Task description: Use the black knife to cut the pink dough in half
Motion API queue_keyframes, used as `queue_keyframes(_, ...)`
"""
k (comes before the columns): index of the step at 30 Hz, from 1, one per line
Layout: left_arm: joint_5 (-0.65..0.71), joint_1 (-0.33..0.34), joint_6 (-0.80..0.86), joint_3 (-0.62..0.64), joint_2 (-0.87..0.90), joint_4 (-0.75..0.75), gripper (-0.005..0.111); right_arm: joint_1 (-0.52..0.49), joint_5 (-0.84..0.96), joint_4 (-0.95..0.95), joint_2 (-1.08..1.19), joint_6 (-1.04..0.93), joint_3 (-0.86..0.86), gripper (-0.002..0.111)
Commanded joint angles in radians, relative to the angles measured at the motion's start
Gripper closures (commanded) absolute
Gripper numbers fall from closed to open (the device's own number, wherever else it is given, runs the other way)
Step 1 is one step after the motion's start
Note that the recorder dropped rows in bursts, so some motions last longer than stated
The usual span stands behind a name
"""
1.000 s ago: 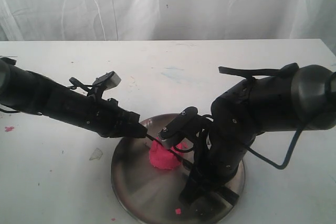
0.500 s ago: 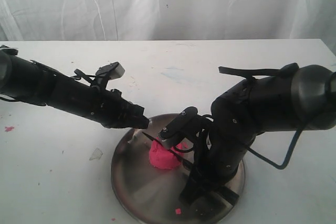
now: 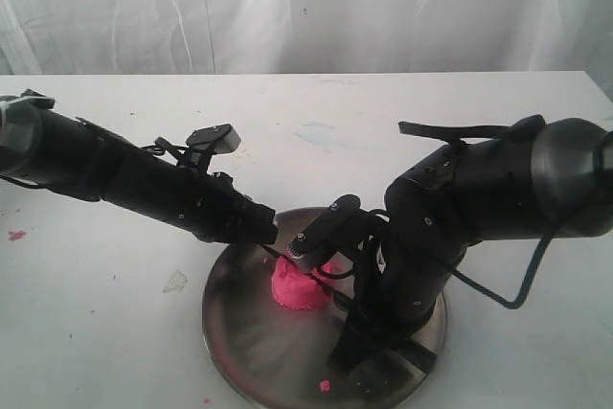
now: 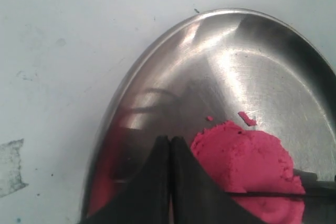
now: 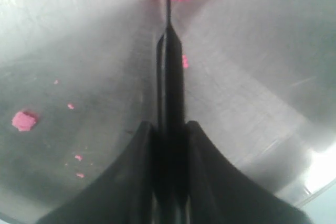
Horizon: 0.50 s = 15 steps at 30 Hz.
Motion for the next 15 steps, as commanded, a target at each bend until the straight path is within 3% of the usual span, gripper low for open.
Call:
queue_keyframes(1, 0.014, -0.003, -0.005, 0.005, 0.008, 0.011, 0.107, 0.001, 0.004, -0.003, -0.02, -0.007, -0.002, 0.101)
queue_keyframes(15, 0.032, -0.003, -0.01, 0.005, 0.008, 0.011, 0.107, 0.001, 0.004, -0.002, -0.001, -0.007, 0.0, 0.101)
